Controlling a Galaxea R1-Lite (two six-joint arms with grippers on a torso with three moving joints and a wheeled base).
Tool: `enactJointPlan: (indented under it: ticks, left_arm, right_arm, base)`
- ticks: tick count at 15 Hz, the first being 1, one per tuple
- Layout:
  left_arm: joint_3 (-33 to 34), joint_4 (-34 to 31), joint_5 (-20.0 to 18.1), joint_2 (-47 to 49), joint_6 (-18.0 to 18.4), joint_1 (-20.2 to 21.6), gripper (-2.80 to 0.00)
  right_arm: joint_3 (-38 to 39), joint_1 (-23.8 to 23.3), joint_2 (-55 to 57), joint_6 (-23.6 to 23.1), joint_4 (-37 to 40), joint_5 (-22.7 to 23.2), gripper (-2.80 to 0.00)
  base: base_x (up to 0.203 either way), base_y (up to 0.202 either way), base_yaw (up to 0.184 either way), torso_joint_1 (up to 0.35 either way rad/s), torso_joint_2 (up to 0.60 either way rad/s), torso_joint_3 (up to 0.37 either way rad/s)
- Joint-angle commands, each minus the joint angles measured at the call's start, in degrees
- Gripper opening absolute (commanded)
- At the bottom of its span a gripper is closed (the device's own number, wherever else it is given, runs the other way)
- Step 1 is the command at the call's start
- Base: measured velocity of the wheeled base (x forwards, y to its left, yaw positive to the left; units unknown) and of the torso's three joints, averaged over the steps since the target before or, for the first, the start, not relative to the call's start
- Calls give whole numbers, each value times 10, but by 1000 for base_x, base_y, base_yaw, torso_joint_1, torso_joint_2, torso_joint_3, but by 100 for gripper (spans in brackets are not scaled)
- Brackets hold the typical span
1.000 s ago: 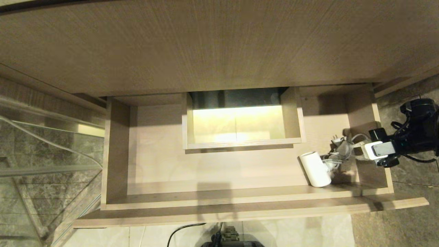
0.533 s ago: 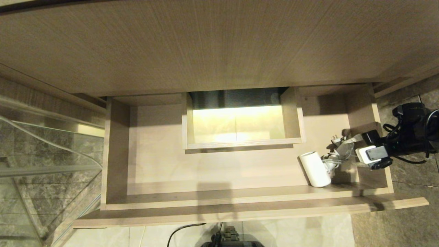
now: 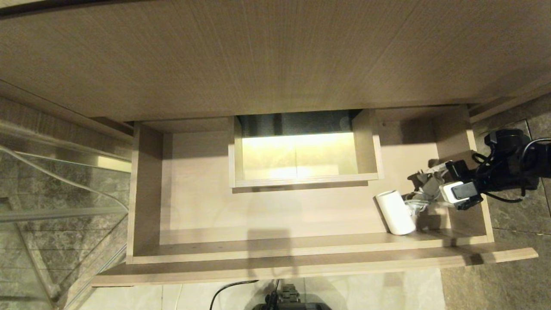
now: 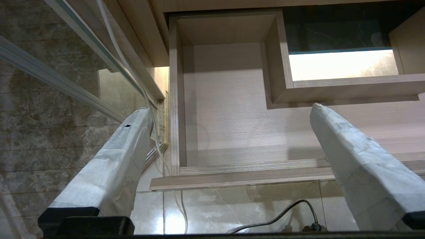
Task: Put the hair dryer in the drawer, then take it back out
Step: Take the hairdryer out
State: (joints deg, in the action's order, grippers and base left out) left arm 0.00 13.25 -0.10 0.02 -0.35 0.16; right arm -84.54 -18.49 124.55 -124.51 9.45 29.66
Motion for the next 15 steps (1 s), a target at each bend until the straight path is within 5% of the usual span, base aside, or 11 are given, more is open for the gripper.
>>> enactJointPlan:
  ticks: [1,10,15]
  left_arm:
    - [23,1,0,0,-1,0,0]
    - [23,1,0,0,0,0,0]
    - [23,2,0,0,0,0,0]
  right_arm:
    - [-22,-8,19,-53,7,3,0]
    - [-24,-12,37,-122,16,-9,0]
    - [-27,2,40,-134,16,-88,0]
  base:
    - [0,0,0,0,0,0]
    - [0,0,0,0,0,0]
    - [0,0,0,0,0,0]
